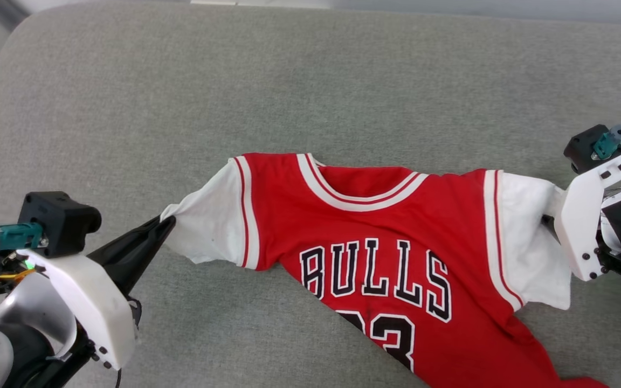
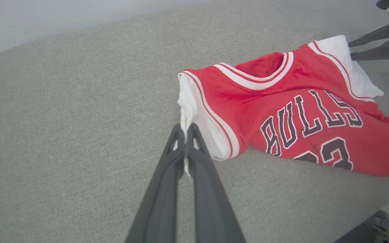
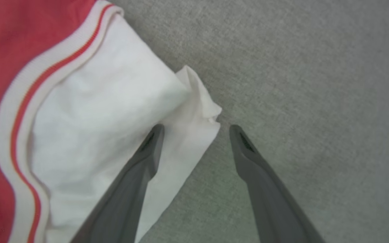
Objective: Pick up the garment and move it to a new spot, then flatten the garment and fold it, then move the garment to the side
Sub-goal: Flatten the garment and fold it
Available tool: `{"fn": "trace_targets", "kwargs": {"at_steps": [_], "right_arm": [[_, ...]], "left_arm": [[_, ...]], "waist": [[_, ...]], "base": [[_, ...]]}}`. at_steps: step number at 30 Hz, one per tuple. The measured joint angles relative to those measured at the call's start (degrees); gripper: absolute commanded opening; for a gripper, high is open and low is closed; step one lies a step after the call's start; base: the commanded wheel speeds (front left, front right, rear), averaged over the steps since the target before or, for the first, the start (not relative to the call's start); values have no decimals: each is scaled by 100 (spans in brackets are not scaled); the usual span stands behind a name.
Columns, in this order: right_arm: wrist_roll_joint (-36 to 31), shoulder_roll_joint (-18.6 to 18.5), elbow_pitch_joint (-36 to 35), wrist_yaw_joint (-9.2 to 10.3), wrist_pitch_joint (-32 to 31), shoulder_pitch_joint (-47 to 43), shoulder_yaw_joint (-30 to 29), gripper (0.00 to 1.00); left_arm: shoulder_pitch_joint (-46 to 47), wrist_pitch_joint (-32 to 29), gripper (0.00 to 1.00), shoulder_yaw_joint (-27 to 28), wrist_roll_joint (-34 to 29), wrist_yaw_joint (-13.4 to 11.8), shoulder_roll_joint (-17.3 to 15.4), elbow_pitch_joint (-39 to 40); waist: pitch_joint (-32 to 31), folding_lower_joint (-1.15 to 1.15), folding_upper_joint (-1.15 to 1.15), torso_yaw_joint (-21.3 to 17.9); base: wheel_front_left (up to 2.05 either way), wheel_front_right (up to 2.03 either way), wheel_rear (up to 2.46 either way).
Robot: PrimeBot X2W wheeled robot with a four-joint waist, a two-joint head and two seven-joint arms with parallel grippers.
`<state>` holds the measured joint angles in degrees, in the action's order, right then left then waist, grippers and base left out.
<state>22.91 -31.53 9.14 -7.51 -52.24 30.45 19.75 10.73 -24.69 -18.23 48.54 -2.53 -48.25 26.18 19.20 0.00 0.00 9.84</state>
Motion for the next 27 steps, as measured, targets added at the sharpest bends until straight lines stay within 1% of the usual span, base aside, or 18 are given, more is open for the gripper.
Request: {"fn": "trace_targets", "kwargs": {"at_steps": [8, 9, 10, 11, 13, 18, 22, 24, 27], "right_arm": [[175, -140, 475, 2, 182, 226, 400, 100], [211, -153, 515, 2, 186, 235, 434, 72], [234, -170, 546, 3, 209, 247, 471, 31], [237, -186, 579, 3, 269, 246, 493, 0], [288, -187, 644, 2, 372, 246, 549, 0], [354, -88, 890, -3, 813, 205, 522, 0], [376, -27, 955, -3, 1162, 103, 431, 0], [358, -71, 926, -2, 1338, 91, 363, 0], [334, -183, 800, -2, 1584, 145, 221, 0]], "left_arm": [[263, 25, 0, -237, -98, 102, 222, -69], [271, 25, 0, -258, -98, 107, 241, -90], [277, 26, 0, -286, -98, 133, 257, -108], [282, 55, 0, -311, -96, 152, 294, -119], [323, 65, 0, -343, -89, 159, 356, -143], [344, 105, 0, -301, -109, 142, 318, -318], [246, 205, 0, -185, -45, 102, 293, -391], [208, 260, 0, -111, 5, 91, 276, -396], [121, 355, 0, 65, 2, 25, 160, -416]], "waist": [[261, 0, 0, 292], [276, 1, 0, 310], [286, 1, 0, 323], [287, 1, 0, 330], [256, 1, 0, 330], [79, 1, 0, 254], [-135, 0, 0, 120], [-266, 0, 0, 34], [-474, 0, 0, -108]], "base": [[0, 0, 0], [0, 0, 0], [0, 0, 0], [0, 0, 0], [0, 0, 0], [0, 0, 0], [0, 0, 0], [0, 0, 0], [0, 0, 0]]}}
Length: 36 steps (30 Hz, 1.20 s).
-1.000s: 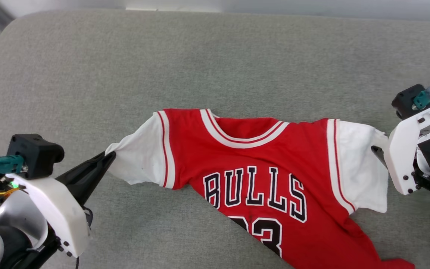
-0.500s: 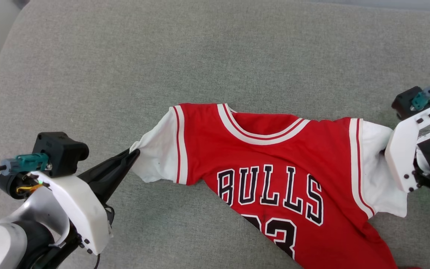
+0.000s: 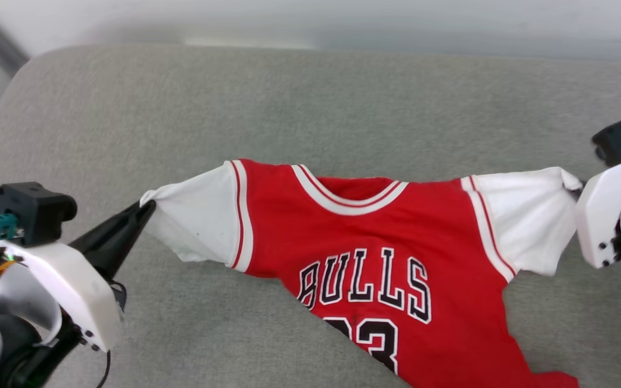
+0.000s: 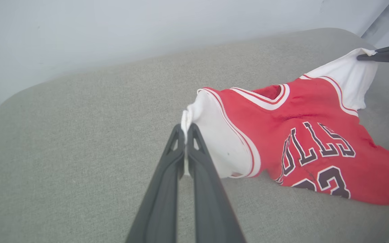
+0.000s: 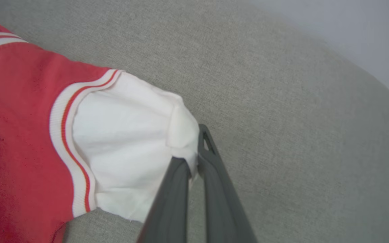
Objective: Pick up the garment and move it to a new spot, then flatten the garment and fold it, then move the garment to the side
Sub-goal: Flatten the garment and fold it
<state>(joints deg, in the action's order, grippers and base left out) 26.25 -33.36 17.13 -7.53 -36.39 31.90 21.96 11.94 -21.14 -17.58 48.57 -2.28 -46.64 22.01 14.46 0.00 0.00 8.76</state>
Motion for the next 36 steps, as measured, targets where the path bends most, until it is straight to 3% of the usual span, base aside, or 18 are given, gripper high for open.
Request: {"fn": "trace_targets", "kwargs": {"at_steps": [8, 16, 28, 36], "right_arm": [[29, -364, -628, 0, 252, 185, -388, 0], [-68, -488, -1475, 0, 526, 363, -832, 0], [-170, -237, -2746, 0, 846, 1049, -1555, 0], [-318, -78, -2971, 0, 915, 1486, -1785, 0]], "left_arm": [[-47, 372, 0, 593, 0, -198, -178, 196], [-73, 749, 0, 1301, -52, -352, -423, 402], [622, 1295, 0, 2507, -115, -483, -813, 709], [1427, 1445, 0, 2680, -74, -443, -1007, 483]], "waist": [[-499, 0, 0, -459], [-881, 0, 0, -928], [-1115, 0, 0, -1545], [-747, 1, 0, -1685]], "base": [[0, 0, 0], [0, 0, 0], [0, 0, 0], [0, 0, 0]]}}
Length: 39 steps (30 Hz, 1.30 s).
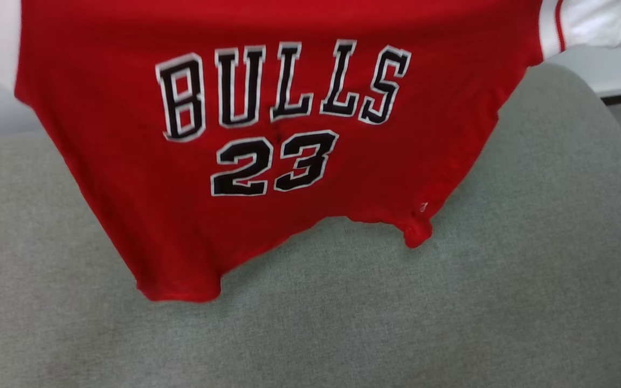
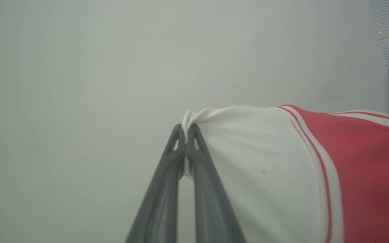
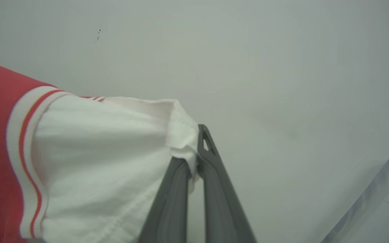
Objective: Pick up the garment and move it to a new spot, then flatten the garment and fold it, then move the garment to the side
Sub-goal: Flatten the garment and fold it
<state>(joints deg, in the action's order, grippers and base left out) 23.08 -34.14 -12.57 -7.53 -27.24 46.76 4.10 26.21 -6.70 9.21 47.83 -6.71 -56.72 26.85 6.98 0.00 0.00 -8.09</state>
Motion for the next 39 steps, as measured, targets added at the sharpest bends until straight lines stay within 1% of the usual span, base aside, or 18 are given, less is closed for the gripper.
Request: {"fn": "trace_targets", "kwargs": {"at_steps": [2, 5, 7, 8, 9, 11, 14, 15, 16, 18, 21, 25, 29, 33, 36, 39], "right_arm": [[-13, 45, 55, 1, 10, 88, -74, 0], [-60, 29, 174, 0, 81, 286, -11, 0], [-7, 118, 312, 0, 131, 502, -35, 0], [-7, 118, 312, 0, 131, 502, -35, 0], [-33, 165, 431, 0, 205, 801, -13, 0], [-105, 168, 619, 0, 302, 1131, 24, 0], [-63, 324, 1009, 0, 379, 1706, -12, 0], [-99, 345, 1139, 0, 425, 1951, 16, 0], [-248, 402, 1586, 0, 676, 2705, 43, 0], [-371, 454, 1901, -1, 818, 3111, 74, 0], [-508, 598, 2392, -1, 1125, 3799, 7, 0], [-787, 839, 2973, -1, 1601, 4497, 45, 0], [-1042, 1056, 3539, 0, 2048, 4933, -37, 0], [-1240, 1292, 4055, 0, 2413, 4983, -116, 0], [-1283, 1396, 4331, 0, 2640, 4828, -48, 0], [-1211, 1425, 4554, 0, 2785, 4406, 218, 0]], "left_arm": [[236, -37, 0, -87, 34, 30, -53, -124], [740, -46, 0, -260, 33, 116, -140, -332], [1132, -62, 0, -422, 29, 187, -192, -506], [1132, -62, 0, -422, 29, 187, -192, -506], [1614, -53, 0, -598, 22, 280, -207, -739], [2146, -59, 0, -836, -9, 390, -197, -1043], [3062, -131, 0, -1170, -71, 564, -126, -1516], [3414, -143, 0, -1272, -118, 624, -83, -1686], [4463, -118, 0, -1578, -328, 772, 94, -2262], [5141, -114, 0, -1800, -490, 877, 253, -2675], [6125, -34, 0, -2062, -693, 993, 589, -3346], [7149, 345, 0, -2252, -904, 1099, 1006, -4191], [7625, 823, 0, -2493, -1067, 1229, 1371, -4870], [7616, 1202, 0, -2785, -1077, 1334, 1644, -5414], [7297, 1467, 0, -3026, -1025, 1377, 1793, -5634], [6665, 1704, 0, -3311, -915, 1404, 1925, -5755]], "waist": [[154, 0, 0, -11], [428, 0, 0, -19], [627, 0, 0, -17], [627, 0, 0, -17], [852, -1, 0, -11], [1091, 0, 0, 1], [1467, -1, 0, 28], [1599, -1, 0, 40], [1984, -1, 0, 76], [2226, -1, 0, 99], [2582, -2, 0, 150], [3015, -2, 0, 238], [3350, -2, 0, 357], [3536, -2, 0, 517], [3549, -2, 0, 619], [3456, -2, 0, 652]], "base": [[0, 0, 0], [0, 0, 0], [0, 0, 0], [0, 0, 0], [0, 0, 0], [0, 0, 0], [0, 0, 0], [0, 0, 0], [0, 0, 0], [0, 0, 0], [0, 0, 0], [0, 0, 0], [0, 0, 0], [0, 0, 0], [0, 0, 0], [0, 0, 0]]}}
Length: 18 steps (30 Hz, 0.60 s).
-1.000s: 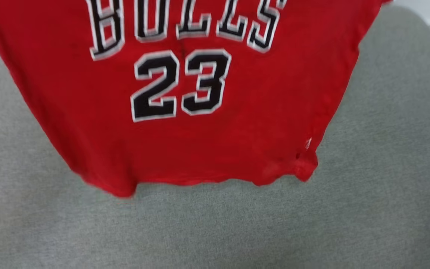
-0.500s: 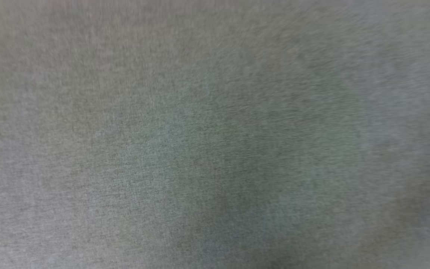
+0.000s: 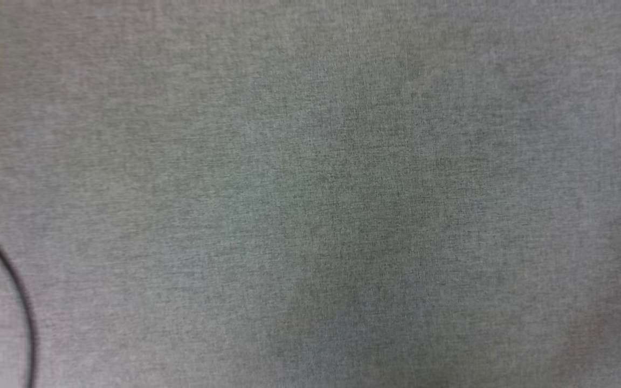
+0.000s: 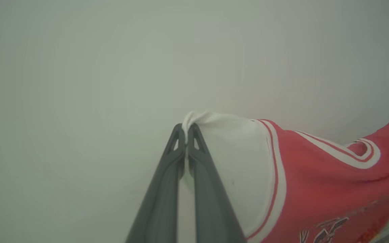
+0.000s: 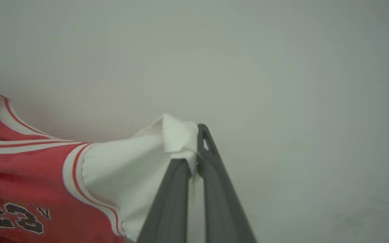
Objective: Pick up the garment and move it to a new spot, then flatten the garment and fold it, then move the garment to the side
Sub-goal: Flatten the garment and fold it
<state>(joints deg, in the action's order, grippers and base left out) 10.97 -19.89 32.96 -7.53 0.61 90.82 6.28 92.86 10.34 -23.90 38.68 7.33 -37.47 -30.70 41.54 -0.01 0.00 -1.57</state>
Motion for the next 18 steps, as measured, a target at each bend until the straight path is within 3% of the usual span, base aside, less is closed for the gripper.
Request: {"fn": "trace_targets", "kwargs": {"at_steps": [9, 15, 18], "right_arm": [[1282, -53, 104, 2, 127, -1983, 458, 0], [2172, -459, -398, 2, -144, -3813, 625, 0], [2290, -725, -767, -1, -350, -4632, 937, 0]], "left_arm": [[-2443, 421, 0, -369, 465, 8, 167, 167], [-4236, 455, 0, -248, 592, -55, 311, 611], [-5153, 456, 0, -156, 597, -164, 333, 857]], "waist": [[-692, 1, 0, 36], [-1320, 1, 0, 39], [-1656, 2, 0, 43]], "base": [[0, 0, 0], [0, 0, 0], [0, 0, 0]]}}
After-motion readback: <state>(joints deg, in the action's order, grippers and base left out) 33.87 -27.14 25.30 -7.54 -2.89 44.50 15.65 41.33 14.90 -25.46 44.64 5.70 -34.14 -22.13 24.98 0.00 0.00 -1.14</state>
